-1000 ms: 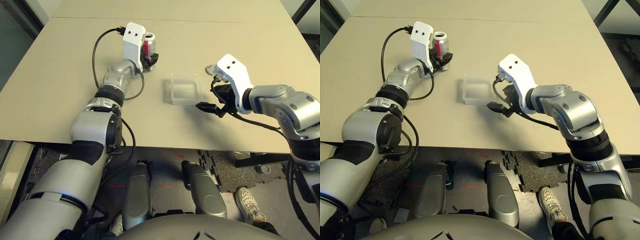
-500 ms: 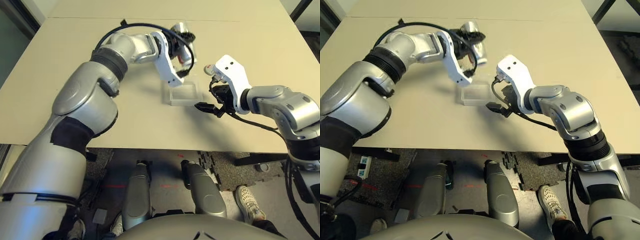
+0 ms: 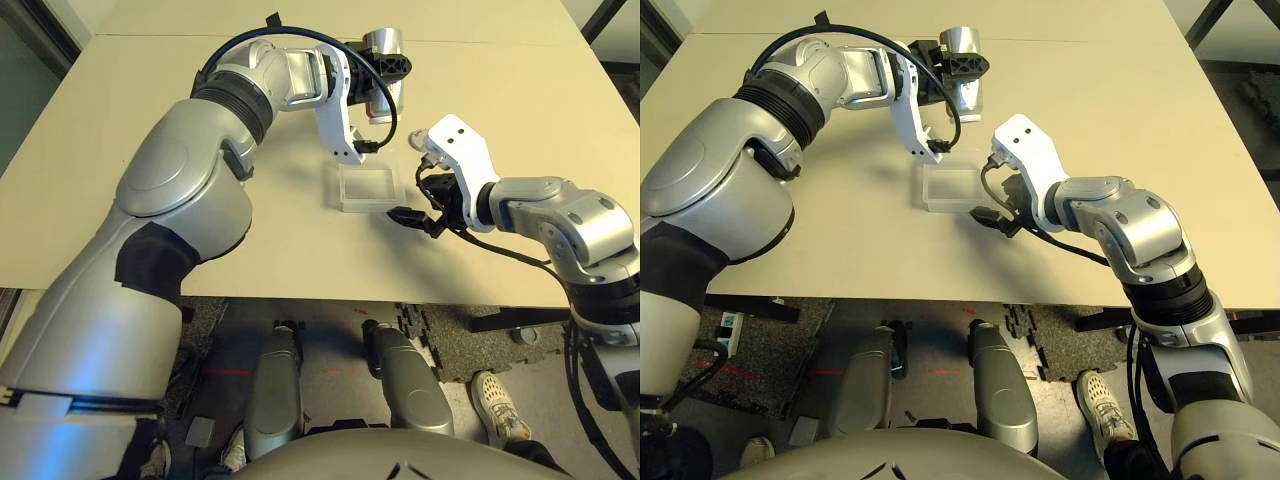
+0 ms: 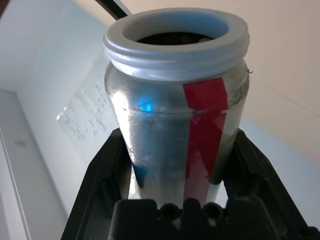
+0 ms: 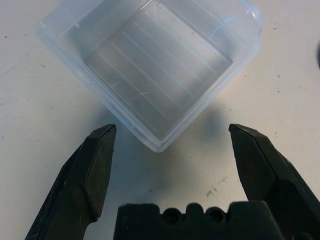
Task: Pour the medicine from the bottle into the box.
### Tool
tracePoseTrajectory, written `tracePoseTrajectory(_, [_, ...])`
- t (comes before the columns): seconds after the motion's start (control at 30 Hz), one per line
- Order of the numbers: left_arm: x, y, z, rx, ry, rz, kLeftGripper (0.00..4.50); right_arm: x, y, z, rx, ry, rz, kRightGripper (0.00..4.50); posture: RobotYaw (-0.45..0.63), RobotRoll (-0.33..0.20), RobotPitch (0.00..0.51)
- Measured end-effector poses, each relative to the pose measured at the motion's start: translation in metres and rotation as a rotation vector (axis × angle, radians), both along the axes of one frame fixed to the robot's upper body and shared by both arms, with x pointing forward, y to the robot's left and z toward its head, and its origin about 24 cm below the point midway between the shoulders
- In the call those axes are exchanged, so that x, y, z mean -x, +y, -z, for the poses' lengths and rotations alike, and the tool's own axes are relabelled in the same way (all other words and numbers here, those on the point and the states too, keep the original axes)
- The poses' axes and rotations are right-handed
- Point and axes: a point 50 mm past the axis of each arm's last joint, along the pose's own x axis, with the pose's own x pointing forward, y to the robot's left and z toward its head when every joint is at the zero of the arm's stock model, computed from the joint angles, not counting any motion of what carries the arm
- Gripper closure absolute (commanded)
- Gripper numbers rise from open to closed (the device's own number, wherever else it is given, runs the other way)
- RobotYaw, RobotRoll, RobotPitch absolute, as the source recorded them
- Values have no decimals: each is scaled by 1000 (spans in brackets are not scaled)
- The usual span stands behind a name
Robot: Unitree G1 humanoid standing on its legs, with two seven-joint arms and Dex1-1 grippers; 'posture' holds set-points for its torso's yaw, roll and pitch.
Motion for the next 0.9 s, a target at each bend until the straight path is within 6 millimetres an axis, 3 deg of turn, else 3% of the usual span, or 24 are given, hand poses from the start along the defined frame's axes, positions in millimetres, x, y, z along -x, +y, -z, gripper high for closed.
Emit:
tracePoseTrajectory(0.23, [2,5,15,92,156,-37,1753,-1,0,0,-2,-3,0,0,-31,0,185])
tracePoseTrajectory(0.37, [4,6,13,385,408,-117,1753,-1,0,-1,-2,-4,-1,0,-34,0,184])
tracePoseTrajectory(0.5, [1,14,24,745,836,-274,1753,-1,-1,-1,0,-4,0,0,-31,0,185])
tracePoseTrajectory(0.7, [-17,50,38,1396,1406,-482,1753,-1,-2,-1,4,-2,0,0,-34,0,191])
tracePoseTrajectory(0.77, [-20,65,49,1612,1520,-523,1753,-1,-3,-1,7,-1,0,0,-34,0,191])
tracePoseTrajectory(0.9, [-19,88,86,1878,1609,-648,1753,-1,-3,-1,6,2,-3,0,-31,0,191])
